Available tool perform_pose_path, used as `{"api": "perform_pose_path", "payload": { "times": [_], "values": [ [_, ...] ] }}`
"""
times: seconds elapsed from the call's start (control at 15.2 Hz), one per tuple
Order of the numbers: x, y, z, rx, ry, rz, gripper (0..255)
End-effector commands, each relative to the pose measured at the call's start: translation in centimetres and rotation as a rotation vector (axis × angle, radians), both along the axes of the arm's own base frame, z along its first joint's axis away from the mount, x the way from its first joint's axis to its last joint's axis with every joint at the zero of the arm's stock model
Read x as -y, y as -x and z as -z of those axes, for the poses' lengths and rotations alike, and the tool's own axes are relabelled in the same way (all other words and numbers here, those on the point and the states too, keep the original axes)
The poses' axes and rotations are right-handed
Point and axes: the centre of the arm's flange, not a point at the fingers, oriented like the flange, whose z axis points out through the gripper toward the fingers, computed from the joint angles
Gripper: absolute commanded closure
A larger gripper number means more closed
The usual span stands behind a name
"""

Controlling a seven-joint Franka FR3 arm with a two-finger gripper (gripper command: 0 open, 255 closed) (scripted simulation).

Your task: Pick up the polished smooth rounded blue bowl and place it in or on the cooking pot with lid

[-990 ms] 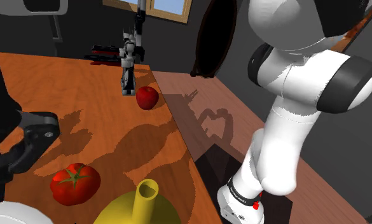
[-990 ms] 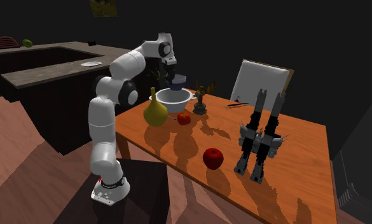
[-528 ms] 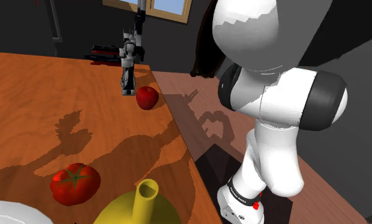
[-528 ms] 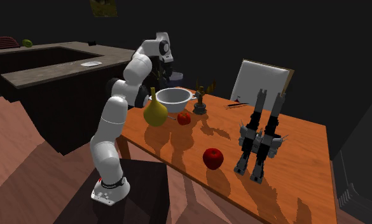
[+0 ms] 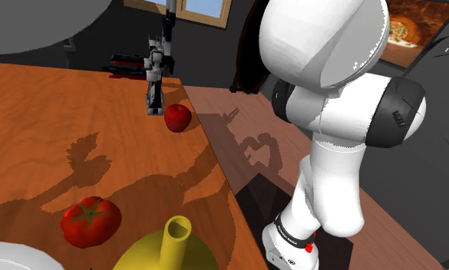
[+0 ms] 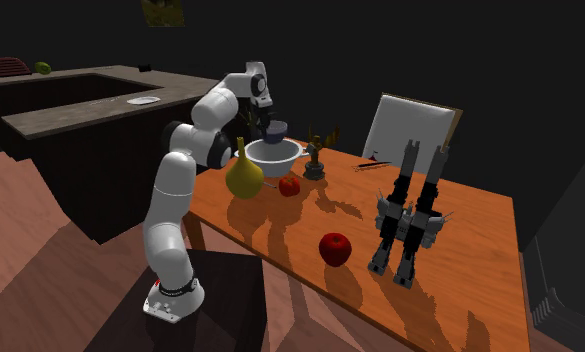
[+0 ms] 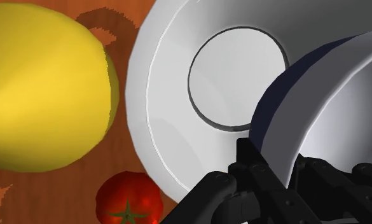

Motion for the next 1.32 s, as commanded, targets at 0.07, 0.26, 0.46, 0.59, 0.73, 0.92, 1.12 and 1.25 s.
{"api": "perform_pose_path", "payload": {
  "times": [0.07, 0.26, 0.46, 0.59, 0.73, 0.92, 1.12, 1.25],
  "values": [
    [0.0, 0.0, 1.6, 0.000, -0.001, 0.000, 255],
    [0.0, 0.0, 3.2, 0.000, -0.001, 0.000, 255],
    [0.0, 0.0, 4.8, 0.000, -0.001, 0.000, 255],
    [0.0, 0.0, 4.9, 0.000, -0.001, 0.000, 255],
    [0.0, 0.0, 4.9, 0.000, -0.001, 0.000, 255],
    [0.0, 0.0, 4.9, 0.000, -0.001, 0.000, 255],
    [0.0, 0.0, 4.9, 0.000, -0.001, 0.000, 0],
    [0.0, 0.0, 4.9, 0.000, -0.001, 0.000, 0]
  ]
}}
